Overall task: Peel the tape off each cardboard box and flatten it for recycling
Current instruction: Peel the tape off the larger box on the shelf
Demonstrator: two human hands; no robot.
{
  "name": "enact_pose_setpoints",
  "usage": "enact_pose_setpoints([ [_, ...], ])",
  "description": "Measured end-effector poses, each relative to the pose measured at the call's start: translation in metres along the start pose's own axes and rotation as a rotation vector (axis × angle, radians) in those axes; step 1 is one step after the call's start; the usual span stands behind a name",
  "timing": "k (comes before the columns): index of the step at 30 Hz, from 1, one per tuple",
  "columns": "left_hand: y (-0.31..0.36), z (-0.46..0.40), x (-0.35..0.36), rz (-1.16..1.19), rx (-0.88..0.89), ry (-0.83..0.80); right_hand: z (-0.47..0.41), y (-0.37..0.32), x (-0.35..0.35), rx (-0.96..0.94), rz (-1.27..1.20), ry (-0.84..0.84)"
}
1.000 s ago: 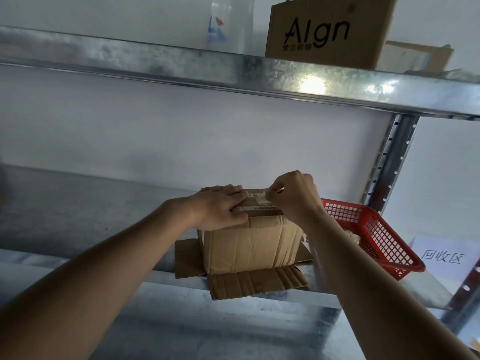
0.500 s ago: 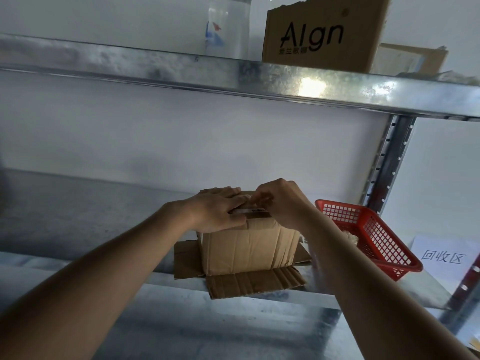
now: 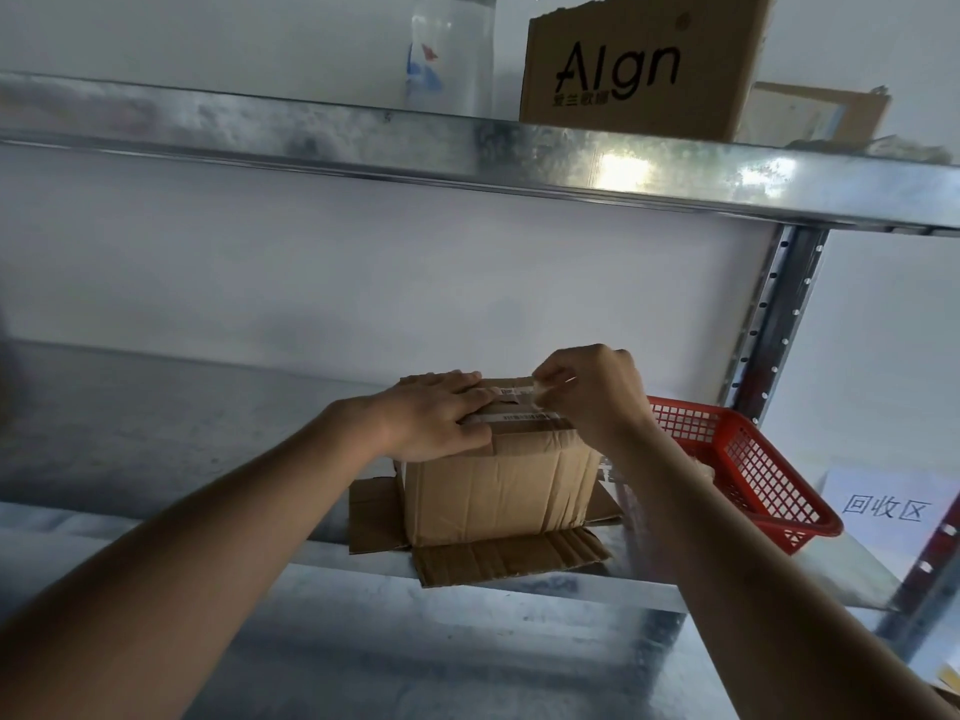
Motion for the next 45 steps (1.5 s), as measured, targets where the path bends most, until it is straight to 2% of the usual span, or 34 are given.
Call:
enact_pose_setpoints([
  [5, -0.004, -0.001, 0.002, 0.014, -0.002, 0.031, -0.001, -0.01, 0.018, -0.062, 0.048, -0.165],
  [9, -0.005, -0.003, 0.005, -0.006, 0.005, 0.047, -0.002, -0.012, 0.021, -0.049, -0.034, -0.148],
  [16, -0.004, -0.003, 0.004, -0.003, 0.011, 0.053, -0.001, -0.013, 0.025, -0.035, 0.11, -0.231],
  [19, -0.003, -0.002, 0.003, -0.006, 0.011, 0.049, -0.001, -0.017, 0.025, -0.041, 0.13, -0.202],
  [25, 0.0, -0.001, 0.0, -0.018, 0.021, 0.05, -0.008, -0.001, 0.01, 0.067, 0.099, 0.033],
  [27, 0.0, -0.001, -0.001, -0.009, 0.019, 0.038, -0.008, 0.007, 0.004, 0.092, 0.073, 0.063],
  [32, 0.015, -0.006, -0.015, 0.072, -0.067, -0.008, -0.007, 0.005, 0.009, -0.01, 0.104, -0.111],
  [35, 0.032, -0.014, -0.016, 0.061, -0.112, 0.009, -0.005, 0.005, 0.009, -0.015, 0.031, -0.19],
  [41, 0.045, -0.012, 0.0, -0.121, -0.015, 0.168, -0.007, 0.009, 0.006, 0.101, -0.078, -0.06],
  [45, 0.041, -0.012, 0.002, -0.148, 0.017, 0.166, -0.008, 0.015, 0.011, 0.163, 0.144, -0.113],
])
Point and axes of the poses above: each hand's wrist, its own z-axis away from the middle knuckle, its own x-axis out of the palm, y = z × x, the point moved 4 cm from there along -z, towards the middle knuckle, and after that the axes turned 11 degrees about y, right-handed, at the moved point
